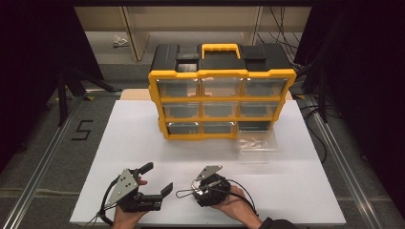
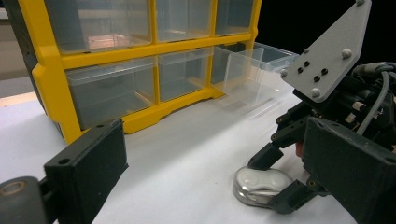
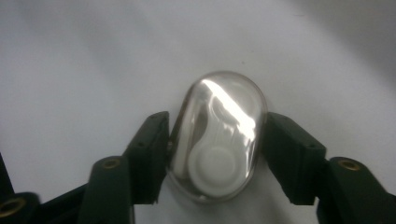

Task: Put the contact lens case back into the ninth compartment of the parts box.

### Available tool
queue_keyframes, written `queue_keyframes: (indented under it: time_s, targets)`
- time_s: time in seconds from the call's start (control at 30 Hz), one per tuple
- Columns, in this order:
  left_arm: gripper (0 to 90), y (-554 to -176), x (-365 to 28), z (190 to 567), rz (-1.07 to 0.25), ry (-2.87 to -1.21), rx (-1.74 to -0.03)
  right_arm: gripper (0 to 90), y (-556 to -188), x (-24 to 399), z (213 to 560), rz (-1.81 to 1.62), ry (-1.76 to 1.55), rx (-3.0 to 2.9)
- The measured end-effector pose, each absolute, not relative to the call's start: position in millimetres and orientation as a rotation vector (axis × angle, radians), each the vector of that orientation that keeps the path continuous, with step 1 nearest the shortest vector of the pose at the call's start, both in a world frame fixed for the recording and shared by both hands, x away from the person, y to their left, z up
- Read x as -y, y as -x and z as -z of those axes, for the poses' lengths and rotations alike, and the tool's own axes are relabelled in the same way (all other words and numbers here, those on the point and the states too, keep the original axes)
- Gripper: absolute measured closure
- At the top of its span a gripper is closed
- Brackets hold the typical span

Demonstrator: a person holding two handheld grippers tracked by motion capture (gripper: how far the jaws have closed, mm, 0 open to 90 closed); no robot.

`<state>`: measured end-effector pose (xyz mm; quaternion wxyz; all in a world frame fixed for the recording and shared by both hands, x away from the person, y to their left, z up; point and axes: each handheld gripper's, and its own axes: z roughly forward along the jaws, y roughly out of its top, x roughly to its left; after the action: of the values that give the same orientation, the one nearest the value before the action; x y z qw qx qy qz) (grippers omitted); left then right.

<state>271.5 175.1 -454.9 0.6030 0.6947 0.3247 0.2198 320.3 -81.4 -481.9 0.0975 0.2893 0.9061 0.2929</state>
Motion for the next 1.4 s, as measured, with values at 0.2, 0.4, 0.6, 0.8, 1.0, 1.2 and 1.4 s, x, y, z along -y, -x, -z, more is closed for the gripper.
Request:
queue_keyframes:
  time_s: [0.2, 0.4, 0.6, 0.8, 1.0, 1.2, 1.4]
  targets:
    - [6.4, -271.3, -174.3, 454.9, -0.511, -1.612, -0.751, 49.5, -320.8, 82.8, 482.4, -0.874, -0.844, -2.675]
    - [6.4, -271.4, -175.0, 454.8, -0.509, -1.610, -0.752, 49.8, -320.1, 83.6, 481.8, -0.865, -0.810, -2.649]
    - [6.4, -271.3, -174.9, 454.8, -0.509, -1.610, -0.752, 49.8, -321.7, 89.3, 471.5, -0.928, -0.834, -2.630]
    - [6.4, -271.2, -174.7, 454.7, -0.510, -1.610, -0.752, 49.7, -325.4, 98.5, 459.4, -0.987, -0.838, -2.592]
    - [6.4, -271.1, -174.9, 454.6, -0.511, -1.610, -0.752, 49.8, -327.3, 107.9, 445.9, -1.052, -0.851, -2.542]
    - [6.4, -271.0, -174.9, 454.5, -0.511, -1.611, -0.752, 49.8, -329.9, 117.4, 434.2, -1.097, -0.857, -2.504]
    - [6.4, -271.1, -174.9, 454.5, -0.511, -1.610, -0.752, 49.8, -330.6, 121.0, 429.4, -1.118, -0.859, -2.486]
